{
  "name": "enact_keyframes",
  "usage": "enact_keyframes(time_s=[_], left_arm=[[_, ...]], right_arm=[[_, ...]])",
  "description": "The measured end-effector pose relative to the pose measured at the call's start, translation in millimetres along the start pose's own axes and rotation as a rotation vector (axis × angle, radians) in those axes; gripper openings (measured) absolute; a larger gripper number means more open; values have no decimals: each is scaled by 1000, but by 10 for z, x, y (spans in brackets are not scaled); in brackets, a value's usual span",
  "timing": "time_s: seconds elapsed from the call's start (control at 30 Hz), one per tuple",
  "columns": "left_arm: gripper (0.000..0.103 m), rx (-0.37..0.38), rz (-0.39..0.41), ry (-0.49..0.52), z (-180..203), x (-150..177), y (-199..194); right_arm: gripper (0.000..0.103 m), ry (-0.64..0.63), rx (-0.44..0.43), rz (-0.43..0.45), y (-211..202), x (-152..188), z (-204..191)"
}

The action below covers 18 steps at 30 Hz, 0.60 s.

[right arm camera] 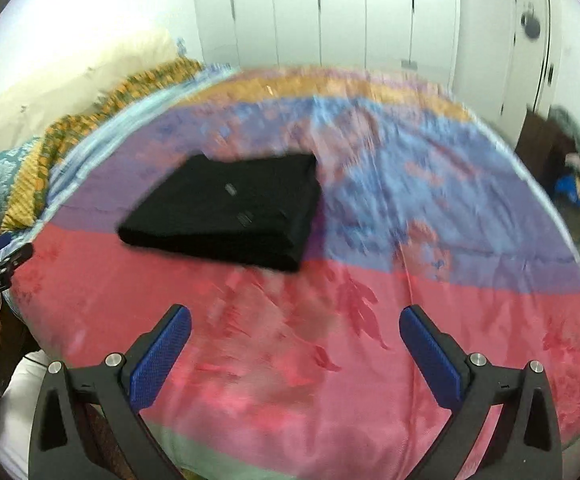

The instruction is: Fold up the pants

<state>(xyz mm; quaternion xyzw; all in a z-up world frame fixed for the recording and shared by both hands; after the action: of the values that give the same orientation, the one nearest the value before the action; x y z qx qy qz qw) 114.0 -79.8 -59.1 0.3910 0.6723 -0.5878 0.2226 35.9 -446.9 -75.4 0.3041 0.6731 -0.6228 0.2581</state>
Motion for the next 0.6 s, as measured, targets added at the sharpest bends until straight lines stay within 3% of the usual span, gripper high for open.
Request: enact_keyframes(time_s=[0.13,0.27,0.4,0.6], left_arm=[[101,-8,26,54,107,-131,-198],[101,44,-13,67,200,-89,-350],[102,96,-72,48,240,15,-418],[102,113,-77,50,296,-9,-570]], right_arm=[[103,-19,-20,63,-279,-29,-327],[103,-9,-39,6,-402,58,-563],[103,-7,54,-44,-443,146,-720],[103,40,73,-42,-578,162,-764]])
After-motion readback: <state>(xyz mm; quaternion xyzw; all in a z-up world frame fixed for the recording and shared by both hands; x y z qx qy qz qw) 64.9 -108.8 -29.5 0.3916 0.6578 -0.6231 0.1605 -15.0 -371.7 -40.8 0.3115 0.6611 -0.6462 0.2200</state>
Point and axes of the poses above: each gripper's, at about its wrist camera, not at the fingertips, and y roughly the way its jaws point, z to its right, x to its underside, the point moved 1 cm from there along y, roughly the way its jaws point, and after that the axes turned 9 degrees about y, right-handed, at the moved point
